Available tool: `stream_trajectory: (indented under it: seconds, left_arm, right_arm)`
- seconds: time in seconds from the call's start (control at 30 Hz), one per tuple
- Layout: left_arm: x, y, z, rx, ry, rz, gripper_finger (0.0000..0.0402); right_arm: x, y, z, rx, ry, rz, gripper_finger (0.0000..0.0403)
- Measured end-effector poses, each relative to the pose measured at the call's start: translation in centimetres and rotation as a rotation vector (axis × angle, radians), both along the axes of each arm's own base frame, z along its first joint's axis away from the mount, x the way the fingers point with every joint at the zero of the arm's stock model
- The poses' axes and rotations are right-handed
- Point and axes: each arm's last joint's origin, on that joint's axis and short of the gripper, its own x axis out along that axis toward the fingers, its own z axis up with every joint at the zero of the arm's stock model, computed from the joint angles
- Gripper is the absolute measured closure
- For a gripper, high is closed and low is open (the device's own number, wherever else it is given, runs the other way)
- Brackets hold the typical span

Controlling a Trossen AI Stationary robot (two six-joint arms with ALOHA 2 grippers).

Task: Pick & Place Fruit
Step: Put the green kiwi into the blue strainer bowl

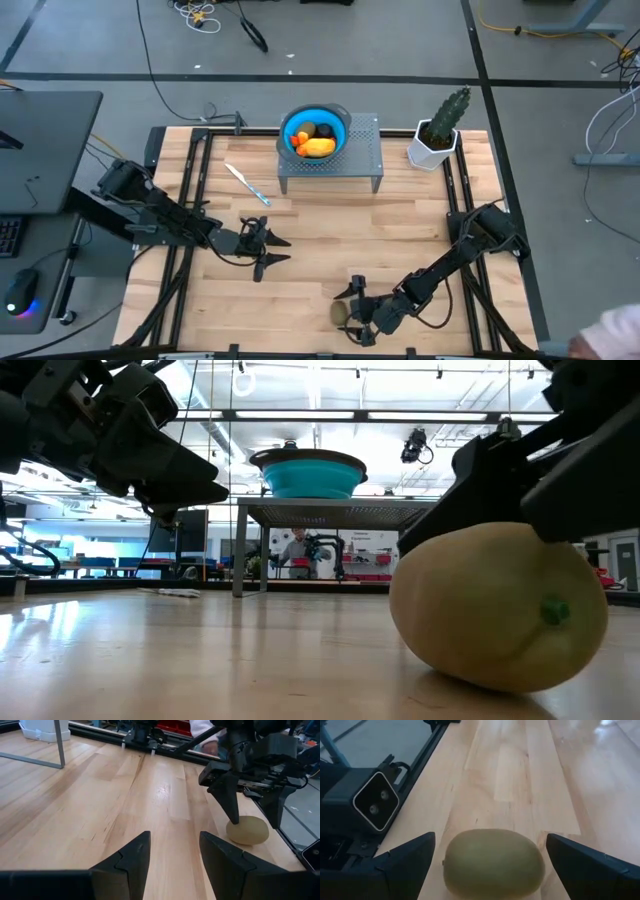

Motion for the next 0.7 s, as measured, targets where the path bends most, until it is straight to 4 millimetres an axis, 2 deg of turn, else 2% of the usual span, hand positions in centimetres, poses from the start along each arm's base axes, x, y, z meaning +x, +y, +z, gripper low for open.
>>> stream_trajectory:
  seconds: [0.7]
  left_arm:
    - [-0.04, 0.02, -0.2, -0.002, 0.021, 0.003, 0.0223]
  right_arm:
    - [-0.42, 0.19, -0.33, -0.049, 0.004, -0.02, 0.001]
